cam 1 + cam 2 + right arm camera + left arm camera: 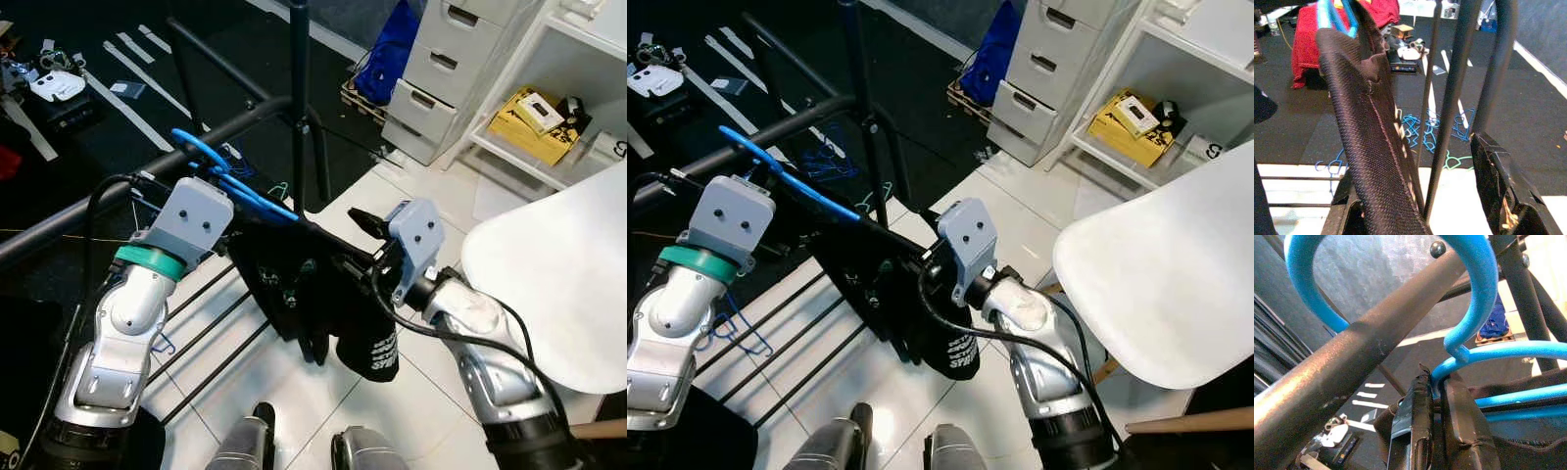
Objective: Hang hanger
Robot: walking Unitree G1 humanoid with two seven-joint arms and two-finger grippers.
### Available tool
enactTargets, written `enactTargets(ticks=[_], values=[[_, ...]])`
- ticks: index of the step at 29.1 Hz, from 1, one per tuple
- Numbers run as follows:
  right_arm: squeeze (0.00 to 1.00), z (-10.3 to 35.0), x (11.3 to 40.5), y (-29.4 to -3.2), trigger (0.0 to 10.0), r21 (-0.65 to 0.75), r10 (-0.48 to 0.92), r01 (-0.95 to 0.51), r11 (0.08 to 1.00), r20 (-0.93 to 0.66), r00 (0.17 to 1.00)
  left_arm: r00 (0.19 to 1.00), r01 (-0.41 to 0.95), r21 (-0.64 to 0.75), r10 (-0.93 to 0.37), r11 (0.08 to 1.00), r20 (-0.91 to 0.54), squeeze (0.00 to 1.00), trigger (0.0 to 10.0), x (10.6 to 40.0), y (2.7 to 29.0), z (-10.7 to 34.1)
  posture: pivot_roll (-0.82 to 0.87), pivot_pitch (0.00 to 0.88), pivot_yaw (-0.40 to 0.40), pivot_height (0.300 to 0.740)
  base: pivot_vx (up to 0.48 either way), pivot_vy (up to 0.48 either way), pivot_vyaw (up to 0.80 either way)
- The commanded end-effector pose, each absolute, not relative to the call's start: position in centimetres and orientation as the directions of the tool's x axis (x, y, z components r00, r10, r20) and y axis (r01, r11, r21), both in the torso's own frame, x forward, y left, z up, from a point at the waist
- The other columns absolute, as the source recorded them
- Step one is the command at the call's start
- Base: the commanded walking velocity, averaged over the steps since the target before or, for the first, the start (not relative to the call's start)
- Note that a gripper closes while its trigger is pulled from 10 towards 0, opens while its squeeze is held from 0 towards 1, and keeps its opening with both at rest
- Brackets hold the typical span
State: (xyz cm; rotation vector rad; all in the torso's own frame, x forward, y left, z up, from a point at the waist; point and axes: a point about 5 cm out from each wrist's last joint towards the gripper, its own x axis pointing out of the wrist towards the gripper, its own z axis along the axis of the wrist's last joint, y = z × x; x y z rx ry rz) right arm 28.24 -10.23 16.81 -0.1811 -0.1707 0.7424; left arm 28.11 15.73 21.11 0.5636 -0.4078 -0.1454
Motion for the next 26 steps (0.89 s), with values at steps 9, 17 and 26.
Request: enactTargets(ticks=[9, 17, 26], values=[[0.0, 16.6, 27.1, -11.6, 10.0, -0.298, 0.677, -0.635, 0.713, 0.053, 0.735, 0.876, 0.209, 0.594, -0.419, 0.777, 0.239, 0.0, 10.0, 26.2, 15.1, 20.2, -0.1, 0.113, 0.015, 0.74, 0.0, 0.0, 0.0], [0.0, 19.2, 26.8, -10.5, 10.0, -0.232, 0.736, -0.7, 0.675, 0.159, 0.658, 0.893, 0.229, 0.412, -0.359, 0.882, 0.271, 0.0, 10.0, 27.0, 13.1, 20.2, -0.11, 0.103, 0.018, 0.74, 0.0, 0.0, 0.0], [0.0, 21.3, 27.3, -9.2, 10.0, -0.238, 0.736, -0.696, 0.677, 0.249, 0.63, 0.874, 0.185, 0.272, -0.285, 0.944, 0.394, 0.0, 10.0, 28.4, 11.9, 23.4, -0.11, 0.102, 0.018, 0.74, 0.0, 0.0, 0.0]])
